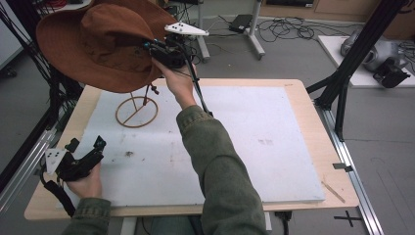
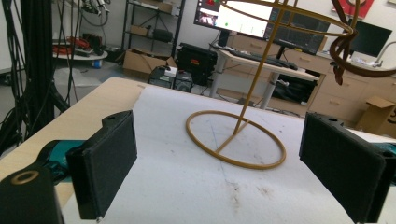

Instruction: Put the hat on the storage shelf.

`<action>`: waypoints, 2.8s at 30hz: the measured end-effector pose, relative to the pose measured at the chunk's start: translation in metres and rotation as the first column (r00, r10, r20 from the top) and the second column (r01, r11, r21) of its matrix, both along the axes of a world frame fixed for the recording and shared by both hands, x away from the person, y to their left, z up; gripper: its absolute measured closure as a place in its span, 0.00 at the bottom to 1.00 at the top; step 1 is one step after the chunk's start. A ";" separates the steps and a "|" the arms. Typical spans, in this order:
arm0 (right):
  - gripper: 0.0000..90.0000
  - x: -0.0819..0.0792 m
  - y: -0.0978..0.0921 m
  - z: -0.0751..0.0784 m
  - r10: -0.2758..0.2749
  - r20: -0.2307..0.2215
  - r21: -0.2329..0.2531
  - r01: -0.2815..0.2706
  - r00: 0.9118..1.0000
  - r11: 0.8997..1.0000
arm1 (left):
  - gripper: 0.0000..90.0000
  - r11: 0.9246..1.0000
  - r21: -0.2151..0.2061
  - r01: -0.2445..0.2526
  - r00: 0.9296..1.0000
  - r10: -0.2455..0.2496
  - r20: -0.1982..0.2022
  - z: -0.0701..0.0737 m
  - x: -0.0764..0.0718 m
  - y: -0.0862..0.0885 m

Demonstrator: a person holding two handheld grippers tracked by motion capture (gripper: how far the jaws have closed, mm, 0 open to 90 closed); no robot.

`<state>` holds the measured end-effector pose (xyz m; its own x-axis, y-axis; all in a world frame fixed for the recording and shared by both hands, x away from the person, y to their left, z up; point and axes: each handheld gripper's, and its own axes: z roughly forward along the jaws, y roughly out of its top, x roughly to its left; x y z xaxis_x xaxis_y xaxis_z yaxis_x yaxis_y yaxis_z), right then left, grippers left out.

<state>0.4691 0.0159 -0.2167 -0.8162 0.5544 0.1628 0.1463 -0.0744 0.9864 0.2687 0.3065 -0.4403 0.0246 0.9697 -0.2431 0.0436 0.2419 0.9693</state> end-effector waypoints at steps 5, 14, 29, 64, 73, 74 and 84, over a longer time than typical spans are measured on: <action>0.98 0.002 0.012 -0.007 -0.003 -0.004 -0.008 0.003 1.000 1.000 | 0.13 1.000 -0.001 0.004 1.000 -0.004 0.002 0.000 0.000 -0.001; 0.98 0.008 0.034 -0.035 -0.029 -0.040 -0.040 0.027 0.999 0.999 | 0.13 1.000 -0.008 0.006 1.000 -0.006 -0.005 -0.002 0.002 0.002; 0.95 0.013 0.040 -0.051 -0.052 -0.117 -0.094 0.041 0.992 0.995 | 0.13 1.000 -0.011 0.004 1.000 -0.004 -0.005 -0.001 0.000 0.002; 0.14 0.016 0.020 -0.055 -0.118 -0.077 -0.087 0.111 0.990 0.990 | 0.13 1.000 -0.003 0.006 1.000 -0.006 -0.014 -0.003 0.001 0.002; 0.01 0.005 -0.010 -0.039 -0.180 0.011 -0.115 0.180 0.984 0.977 | 0.13 1.000 -0.001 0.004 1.000 -0.004 -0.013 -0.004 0.001 0.002; 0.01 0.004 -0.014 -0.038 -0.187 0.025 -0.109 0.189 0.982 0.976 | 0.13 1.000 0.001 0.002 1.000 -0.002 -0.014 -0.004 0.001 0.002; 0.01 -0.016 -0.099 -0.030 -0.312 0.112 -0.062 0.320 0.943 0.945 | 0.13 1.000 0.018 -0.006 1.000 0.006 -0.012 -0.002 0.000 0.001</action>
<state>0.4529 -0.0836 -0.2471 -0.6067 0.7941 0.0354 0.0288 -0.0225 0.9993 0.2687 0.3078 -0.4426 0.0160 0.9739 -0.2262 0.0538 0.2251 0.9729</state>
